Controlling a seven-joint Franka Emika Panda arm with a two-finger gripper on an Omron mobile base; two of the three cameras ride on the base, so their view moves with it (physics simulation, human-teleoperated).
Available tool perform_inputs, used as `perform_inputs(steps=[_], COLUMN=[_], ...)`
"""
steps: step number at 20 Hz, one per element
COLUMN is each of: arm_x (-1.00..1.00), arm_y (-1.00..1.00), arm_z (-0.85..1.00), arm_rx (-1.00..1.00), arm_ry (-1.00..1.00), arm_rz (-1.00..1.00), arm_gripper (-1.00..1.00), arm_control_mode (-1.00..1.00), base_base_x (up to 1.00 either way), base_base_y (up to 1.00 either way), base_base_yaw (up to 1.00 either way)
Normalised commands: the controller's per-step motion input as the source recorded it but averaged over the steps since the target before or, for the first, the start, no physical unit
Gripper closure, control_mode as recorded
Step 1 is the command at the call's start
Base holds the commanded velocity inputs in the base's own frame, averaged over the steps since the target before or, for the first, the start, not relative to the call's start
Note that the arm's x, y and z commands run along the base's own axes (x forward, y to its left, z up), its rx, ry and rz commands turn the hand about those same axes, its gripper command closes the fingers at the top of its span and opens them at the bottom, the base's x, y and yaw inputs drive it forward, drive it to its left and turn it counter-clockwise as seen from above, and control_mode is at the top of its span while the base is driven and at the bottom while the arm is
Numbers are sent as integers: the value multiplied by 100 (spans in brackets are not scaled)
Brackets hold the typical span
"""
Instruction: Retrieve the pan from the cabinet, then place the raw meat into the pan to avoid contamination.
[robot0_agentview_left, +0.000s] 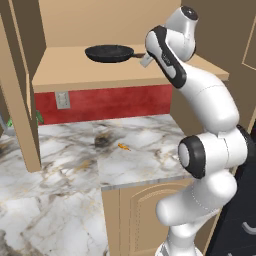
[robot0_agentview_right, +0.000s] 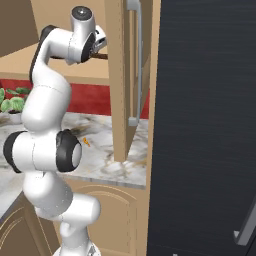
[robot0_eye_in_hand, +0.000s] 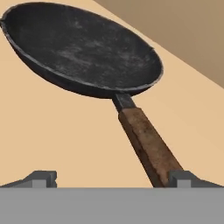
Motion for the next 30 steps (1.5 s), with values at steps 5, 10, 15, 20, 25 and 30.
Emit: perform_inputs(steps=[5, 10, 15, 20, 25, 30], arm_x=[39, 38, 36, 20, 0, 0], arm_y=[-1, 0, 0, 0, 5, 1], arm_z=[-4, -4, -4, -7, -10, -1], arm_rx=[0, 0, 0, -1, -3, 0], arm_ry=[0, 0, 0, 0, 1, 2], arm_rz=[0, 0, 0, 1, 2, 0], arm_gripper=[-100, -100, -100, -100, 100, 100], arm_control_mode=[-100, -100, -100, -100, -100, -100], base_base_x=[0, 0, 0, 0, 0, 0], base_base_y=[0, 0, 0, 0, 0, 0], base_base_yaw=[0, 0, 0, 0, 0, 0])
